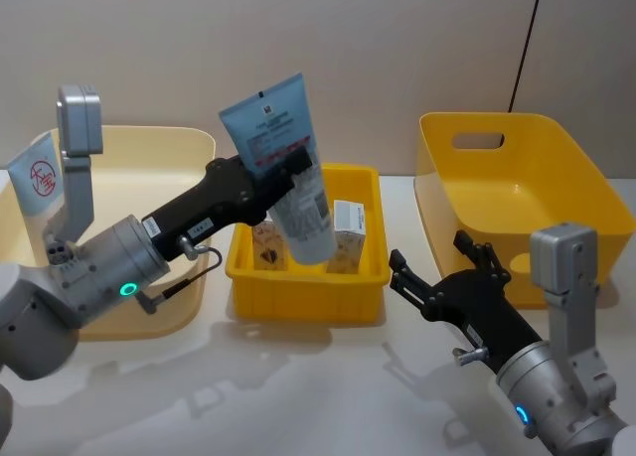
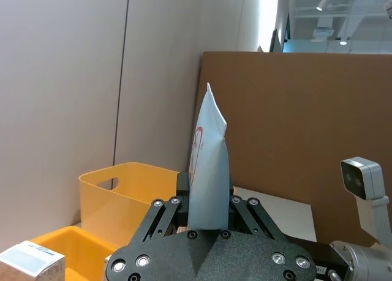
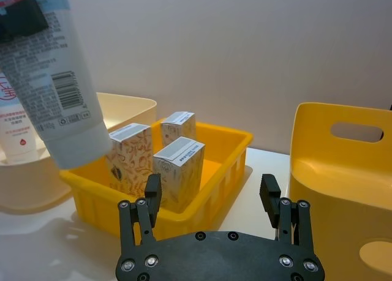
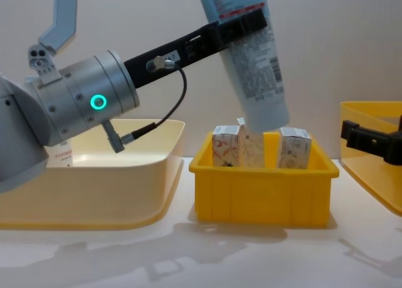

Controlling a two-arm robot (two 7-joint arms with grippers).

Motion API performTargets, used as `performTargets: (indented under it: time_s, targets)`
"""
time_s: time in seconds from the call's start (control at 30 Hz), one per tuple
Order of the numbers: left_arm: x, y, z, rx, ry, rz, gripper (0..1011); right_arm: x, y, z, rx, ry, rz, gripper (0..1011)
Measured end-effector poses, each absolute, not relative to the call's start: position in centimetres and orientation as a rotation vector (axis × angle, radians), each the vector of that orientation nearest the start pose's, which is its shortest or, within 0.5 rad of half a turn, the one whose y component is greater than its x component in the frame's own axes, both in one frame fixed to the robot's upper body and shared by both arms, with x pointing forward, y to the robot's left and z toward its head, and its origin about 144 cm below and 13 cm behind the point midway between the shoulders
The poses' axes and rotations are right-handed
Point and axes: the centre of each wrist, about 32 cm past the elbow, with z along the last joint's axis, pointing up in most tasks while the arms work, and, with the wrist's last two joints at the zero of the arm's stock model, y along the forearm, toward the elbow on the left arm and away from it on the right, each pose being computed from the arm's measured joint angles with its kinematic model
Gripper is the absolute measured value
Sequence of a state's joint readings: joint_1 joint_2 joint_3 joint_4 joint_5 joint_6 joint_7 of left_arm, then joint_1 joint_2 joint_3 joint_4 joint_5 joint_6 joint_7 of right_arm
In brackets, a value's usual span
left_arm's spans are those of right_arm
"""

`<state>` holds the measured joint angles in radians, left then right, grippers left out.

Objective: Bimanual collaborative sorting of washing and personal care products

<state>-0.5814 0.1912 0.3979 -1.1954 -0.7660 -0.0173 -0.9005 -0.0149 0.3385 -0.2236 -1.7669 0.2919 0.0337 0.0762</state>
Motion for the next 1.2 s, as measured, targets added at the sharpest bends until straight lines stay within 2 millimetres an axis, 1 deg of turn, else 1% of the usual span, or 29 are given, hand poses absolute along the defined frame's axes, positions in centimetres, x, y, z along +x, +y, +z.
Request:
performTargets:
  time_s: [0.37, 0.63, 0.9, 1.0, 1.2]
  targets:
    - [60.1, 18.4, 123.2, -0.409, 0.068, 0.337, 278, 44.4, -24.9, 119.4, 0.062, -0.043, -1.125, 1001]
    - [60.1, 18.2, 123.1, -0.408, 0.068, 0.331, 278, 44.7, -25.6, 120.3, 0.094, -0.016, -1.030, 1001]
    - [60.1, 18.1, 123.0, -0.406, 0.068, 0.328, 278, 45.8, -26.2, 122.1, 0.131, 0.009, -0.924, 1001]
    - [60.1, 18.1, 123.0, -0.406, 0.068, 0.327, 278, 46.4, -26.1, 122.8, 0.136, 0.012, -0.889, 1001]
    - [60.2, 18.1, 123.0, -0.406, 0.068, 0.326, 278, 47.4, -25.7, 123.6, 0.127, 0.007, -0.851, 1001]
